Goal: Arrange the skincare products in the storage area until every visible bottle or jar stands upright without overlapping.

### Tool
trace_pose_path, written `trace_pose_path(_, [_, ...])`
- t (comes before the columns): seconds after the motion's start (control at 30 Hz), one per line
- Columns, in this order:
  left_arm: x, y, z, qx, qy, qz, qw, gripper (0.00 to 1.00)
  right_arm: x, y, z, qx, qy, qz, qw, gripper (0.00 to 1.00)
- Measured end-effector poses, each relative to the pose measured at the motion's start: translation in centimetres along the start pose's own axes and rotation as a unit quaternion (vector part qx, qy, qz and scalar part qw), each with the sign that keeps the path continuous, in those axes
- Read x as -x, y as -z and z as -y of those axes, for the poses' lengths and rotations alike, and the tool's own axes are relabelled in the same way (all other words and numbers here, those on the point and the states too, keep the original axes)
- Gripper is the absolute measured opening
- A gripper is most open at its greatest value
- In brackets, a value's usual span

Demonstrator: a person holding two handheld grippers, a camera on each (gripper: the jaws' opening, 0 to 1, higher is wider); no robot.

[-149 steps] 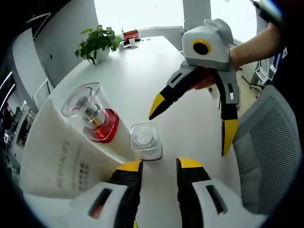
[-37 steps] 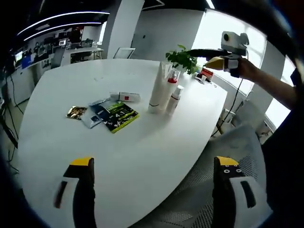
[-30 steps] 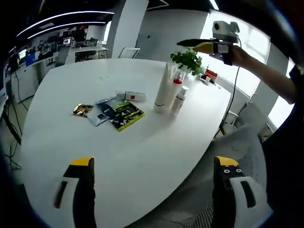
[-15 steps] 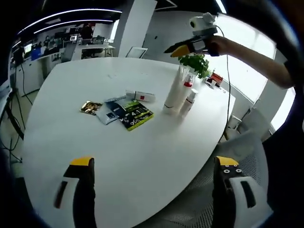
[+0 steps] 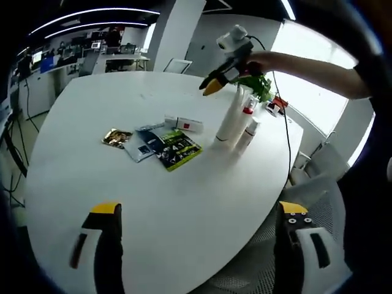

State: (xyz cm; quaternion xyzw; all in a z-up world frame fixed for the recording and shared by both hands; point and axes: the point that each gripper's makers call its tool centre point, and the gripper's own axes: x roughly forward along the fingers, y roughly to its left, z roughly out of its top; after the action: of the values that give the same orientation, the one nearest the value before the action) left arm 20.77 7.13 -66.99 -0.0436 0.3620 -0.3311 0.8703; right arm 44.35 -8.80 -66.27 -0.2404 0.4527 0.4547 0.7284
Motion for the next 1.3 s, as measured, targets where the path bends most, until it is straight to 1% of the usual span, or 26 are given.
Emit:
trace_pose_path(0.07, [-0.1, -0.2, 0.0, 0.003, -0.001, 0.0, 1.0, 0.99, -1.0, 0.3, 0.2, 0.002, -0.006, -0.014, 0.9999, 0.44])
trace_pose_path(0.17, [-0.3, -0.4, -0.3, 0.007, 0.001, 0.0, 1.0, 0.99, -2.0, 0.6, -0.1, 0.002, -0.016, -0.025, 0.9996, 0.43])
trace_pose_path(0.2, [-0.4, -0.5, -0.4, 0.008, 0.001, -0.002, 1.0, 0.99, -3.1, 0.7, 0.1, 0.0, -0.019, -0.027, 0.9994, 0.43])
trace_pose_path(0.37, [-0.6, -0.4, -0.8, 0.01, -0.002, -0.005, 0.9999, 0.99, -5.1, 1.3, -0.1, 0.003, -0.027, -0.051, 0.9983, 0.41])
trace_pose_path(0.47, [-0.8, -0.3, -0.9, 0.013, -0.001, -0.006, 0.9999, 0.99, -5.8, 1.6, -0.6, 0.01, -0.03, -0.067, 0.9972, 0.39])
trace_pose_path(0.57, [-1.1, 0.0, -1.1, 0.015, 0.0, -0.012, 0.9998, 0.99, -6.6, 2.1, -0.6, 0.014, -0.03, -0.08, 0.9962, 0.39])
trace_pose_path(0.6, [-1.2, 0.1, -1.2, 0.016, -0.001, -0.014, 0.9998, 0.99, -7.3, 2.4, -0.5, 0.012, -0.032, -0.083, 0.9959, 0.39])
trace_pose_path(0.77, [-1.5, 0.4, -1.5, 0.017, -0.001, -0.019, 0.9997, 0.98, -8.0, 3.2, -0.4, 0.009, -0.034, -0.098, 0.9946, 0.37])
trace_pose_path(0.9, [-1.7, 0.4, -1.7, 0.019, 0.0, -0.021, 0.9996, 0.98, -8.5, 3.5, 0.0, 0.009, -0.026, -0.105, 0.9941, 0.32])
trace_pose_path(0.97, [-1.7, 0.5, -1.8, 0.018, 0.0, -0.024, 0.9995, 0.98, -9.0, 3.8, 0.2, 0.012, -0.025, -0.112, 0.9933, 0.31])
trace_pose_path(1.03, [-1.7, 0.6, -1.9, 0.017, 0.0, -0.026, 0.9995, 0.98, -9.1, 4.0, 0.4, 0.017, -0.022, -0.116, 0.9928, 0.3])
trace_pose_path(1.13, [-1.8, 0.7, -1.9, 0.018, 0.002, -0.028, 0.9994, 0.98, -9.5, 4.0, 0.7, 0.016, -0.022, -0.116, 0.9929, 0.27])
trace_pose_path(1.3, [-2.0, 0.8, -2.0, 0.018, 0.003, -0.033, 0.9993, 0.98, -9.5, 4.1, 0.6, 0.024, -0.022, -0.122, 0.992, 0.24])
